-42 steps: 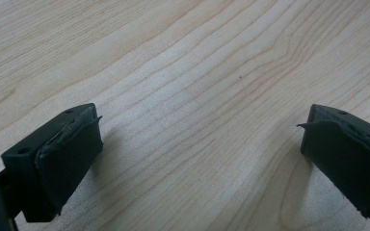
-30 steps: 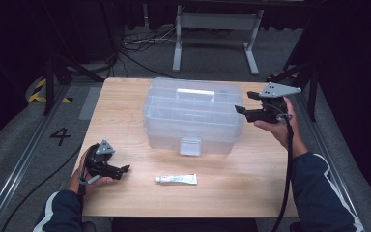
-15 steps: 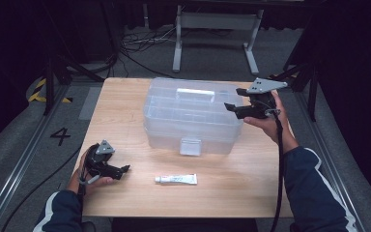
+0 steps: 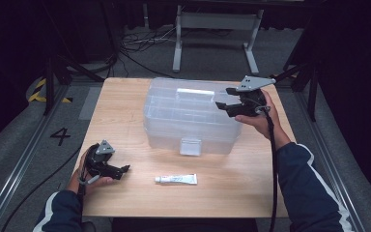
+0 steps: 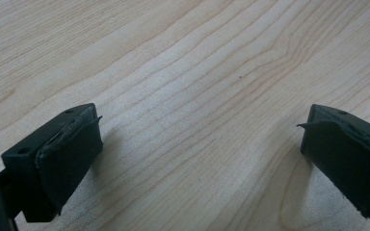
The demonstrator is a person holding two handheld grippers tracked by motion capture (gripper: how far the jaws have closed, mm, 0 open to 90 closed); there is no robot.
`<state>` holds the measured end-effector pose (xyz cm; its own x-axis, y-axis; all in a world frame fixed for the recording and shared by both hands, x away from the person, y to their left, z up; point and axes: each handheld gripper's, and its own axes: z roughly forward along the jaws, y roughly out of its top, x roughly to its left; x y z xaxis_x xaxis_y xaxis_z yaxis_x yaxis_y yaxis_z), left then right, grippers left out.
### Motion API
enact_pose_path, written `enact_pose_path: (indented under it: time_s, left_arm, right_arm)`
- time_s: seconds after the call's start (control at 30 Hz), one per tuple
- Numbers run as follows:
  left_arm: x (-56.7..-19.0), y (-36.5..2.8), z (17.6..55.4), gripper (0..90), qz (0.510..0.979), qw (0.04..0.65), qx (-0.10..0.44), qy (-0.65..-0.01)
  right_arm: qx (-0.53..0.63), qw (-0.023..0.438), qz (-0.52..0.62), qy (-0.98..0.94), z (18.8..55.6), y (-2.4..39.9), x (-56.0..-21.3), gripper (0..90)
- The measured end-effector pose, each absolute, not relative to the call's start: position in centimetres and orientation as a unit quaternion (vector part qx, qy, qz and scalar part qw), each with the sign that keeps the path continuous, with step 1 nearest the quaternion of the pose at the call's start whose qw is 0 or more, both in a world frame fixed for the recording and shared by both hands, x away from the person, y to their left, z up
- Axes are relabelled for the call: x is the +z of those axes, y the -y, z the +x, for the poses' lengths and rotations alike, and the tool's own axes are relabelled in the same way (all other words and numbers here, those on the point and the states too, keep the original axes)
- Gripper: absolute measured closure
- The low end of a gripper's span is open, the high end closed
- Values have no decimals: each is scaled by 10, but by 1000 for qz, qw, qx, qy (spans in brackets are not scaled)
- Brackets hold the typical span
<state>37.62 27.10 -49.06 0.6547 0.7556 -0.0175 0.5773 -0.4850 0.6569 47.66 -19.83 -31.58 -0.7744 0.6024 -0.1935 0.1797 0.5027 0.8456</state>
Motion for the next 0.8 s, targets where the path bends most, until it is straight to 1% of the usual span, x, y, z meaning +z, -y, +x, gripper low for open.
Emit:
enact_pose_path:
  time_s: [0.3,0.37,0.43,0.8]
  left_arm:
    - [-491,-271,376,9,851,322,138,-392]
    - [-491,-271,376,9,850,322,138,-392]
    - [-491,-271,376,9,851,322,138,-392]
    - [-491,-271,376,9,851,322,138,-392]
  right_arm:
    - [442,231,221,-838,478,189,-314,392]
    - [437,231,219,-841,478,187,-313,420]
    - [442,224,222,-840,478,186,-312,475]
    - [427,222,211,-851,482,175,-310,555]
